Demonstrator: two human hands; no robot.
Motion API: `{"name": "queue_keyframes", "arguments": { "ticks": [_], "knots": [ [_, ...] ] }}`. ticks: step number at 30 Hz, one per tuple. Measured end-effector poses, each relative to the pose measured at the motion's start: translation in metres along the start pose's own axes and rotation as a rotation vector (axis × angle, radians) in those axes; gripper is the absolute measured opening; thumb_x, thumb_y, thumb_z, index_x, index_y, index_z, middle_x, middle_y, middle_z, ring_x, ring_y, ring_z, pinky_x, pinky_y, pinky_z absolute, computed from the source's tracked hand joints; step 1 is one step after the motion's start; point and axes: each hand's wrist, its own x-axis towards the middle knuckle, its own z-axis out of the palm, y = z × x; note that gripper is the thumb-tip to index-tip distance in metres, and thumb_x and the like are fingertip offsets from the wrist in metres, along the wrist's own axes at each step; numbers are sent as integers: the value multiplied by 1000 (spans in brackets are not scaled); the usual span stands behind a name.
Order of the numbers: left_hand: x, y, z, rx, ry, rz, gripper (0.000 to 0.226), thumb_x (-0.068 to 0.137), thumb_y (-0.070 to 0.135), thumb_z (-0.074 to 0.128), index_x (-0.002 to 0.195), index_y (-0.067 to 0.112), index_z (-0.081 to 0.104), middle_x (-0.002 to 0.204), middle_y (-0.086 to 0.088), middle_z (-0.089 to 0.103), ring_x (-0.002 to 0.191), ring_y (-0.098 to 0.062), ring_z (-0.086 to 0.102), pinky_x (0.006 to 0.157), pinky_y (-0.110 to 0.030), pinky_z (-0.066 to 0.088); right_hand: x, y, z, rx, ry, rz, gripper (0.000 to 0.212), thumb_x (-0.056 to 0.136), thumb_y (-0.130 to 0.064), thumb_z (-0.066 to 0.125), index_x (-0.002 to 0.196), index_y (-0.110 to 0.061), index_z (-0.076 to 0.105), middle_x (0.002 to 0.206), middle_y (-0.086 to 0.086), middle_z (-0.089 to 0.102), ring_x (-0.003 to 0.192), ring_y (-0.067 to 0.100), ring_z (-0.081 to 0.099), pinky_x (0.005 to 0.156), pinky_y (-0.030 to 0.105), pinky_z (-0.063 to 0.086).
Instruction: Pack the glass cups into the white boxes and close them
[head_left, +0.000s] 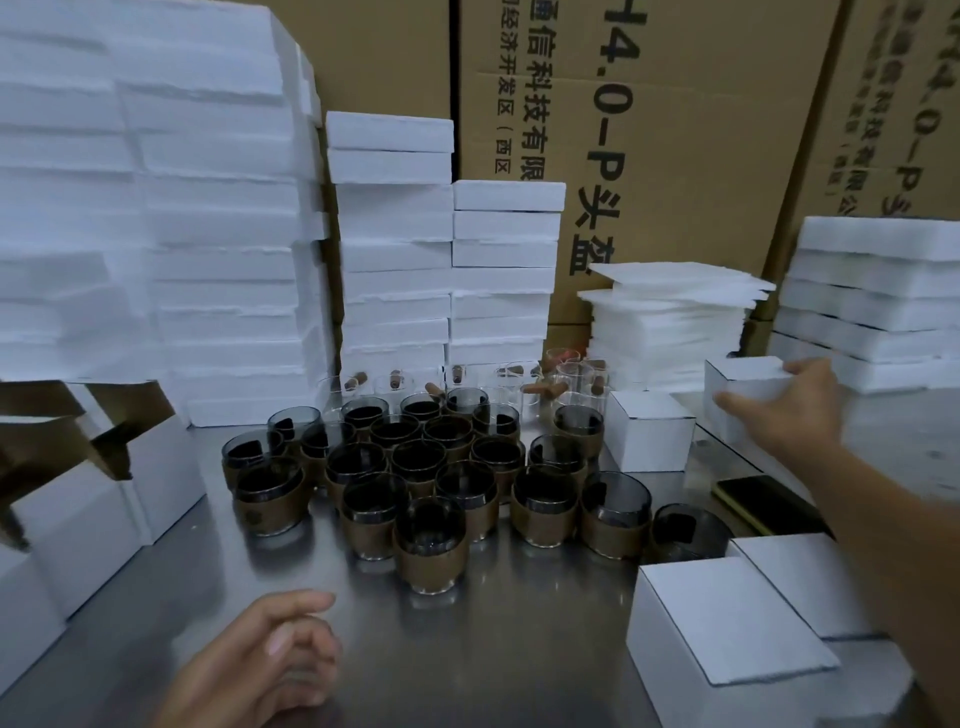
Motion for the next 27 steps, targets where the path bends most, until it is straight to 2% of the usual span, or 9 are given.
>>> {"name": "queue_keyframes", "arguments": {
  "ticks": [2, 4, 7, 9, 18, 21, 23, 25, 27],
  "knots": [
    [0, 6, 5, -40, 2, -22, 25, 85, 3, 48, 78, -4, 71, 68, -33, 56, 49, -39, 59, 39, -35, 50, 2, 9, 10, 3, -80, 62, 78, 69, -24, 84, 127, -5, 36, 128, 20, 44, 115, 37, 48, 94, 48, 43],
    [-1, 11, 8, -67, 8, -27, 20, 78, 14, 63, 69, -1, 73, 68, -35, 55, 48, -39, 59, 39, -35, 50, 3, 11, 18, 21, -154, 73, 79, 69, -25, 84, 127, -6, 35, 128, 19, 45, 114, 36, 49, 93, 49, 45],
    [-1, 5, 3, -22, 31, 3, 31, 76, 13, 47, 87, -6, 68, 68, -31, 58, 51, -38, 60, 40, -33, 51, 7, 8, 25, 40, -210, 60, 79, 70, -27, 83, 130, -5, 35, 132, 18, 41, 119, 34, 46, 97, 48, 44],
    [-2, 4, 2, 6, 24, 21, 35, 70, 13, 46, 95, -7, 62, 68, -30, 59, 53, -38, 60, 42, -33, 52, 8, 7, 27, 22, -241, 66, 79, 72, -26, 82, 131, -4, 34, 134, 19, 40, 119, 35, 46, 98, 48, 44],
    [-5, 3, 2, 16, -12, 73, 31, 70, 12, 50, 91, -3, 68, 74, -32, 59, 59, -40, 61, 48, -34, 54, 0, -1, 37, -150, -428, 55, 75, 73, -35, 79, 128, -8, 36, 140, 16, 23, 125, 34, 35, 99, 37, 35],
    [-5, 3, 2, 12, -26, 81, 33, 70, 12, 50, 93, -4, 66, 74, -31, 59, 60, -39, 61, 49, -32, 54, -5, -1, 43, -213, -483, 15, 69, 72, -37, 79, 119, -8, 37, 124, 14, 28, 109, 29, 39, 89, 33, 35],
    [-5, 2, 1, 9, -41, 87, 31, 71, 12, 50, 91, -3, 68, 75, -31, 59, 61, -39, 61, 50, -32, 53, -7, 0, 45, -255, -494, -28, 66, 72, -35, 80, 115, -7, 37, 113, 10, 30, 98, 23, 34, 82, 31, 31],
    [-5, 2, 2, 4, -45, 96, 27, 73, 11, 51, 90, -3, 69, 75, -29, 60, 62, -38, 62, 51, -31, 53, -9, 1, 46, -317, -498, -61, 65, 72, -33, 80, 113, -8, 36, 120, 15, 33, 98, 22, 33, 82, 31, 31],
    [-6, 2, 1, 3, -46, 112, 18, 80, 7, 58, 91, -4, 68, 74, -28, 60, 62, -36, 61, 51, -31, 53, -11, -1, 46, -365, -511, -74, 68, 72, -34, 80, 119, -7, 37, 132, 22, 30, 111, 31, 39, 92, 37, 36]
  ]
}}
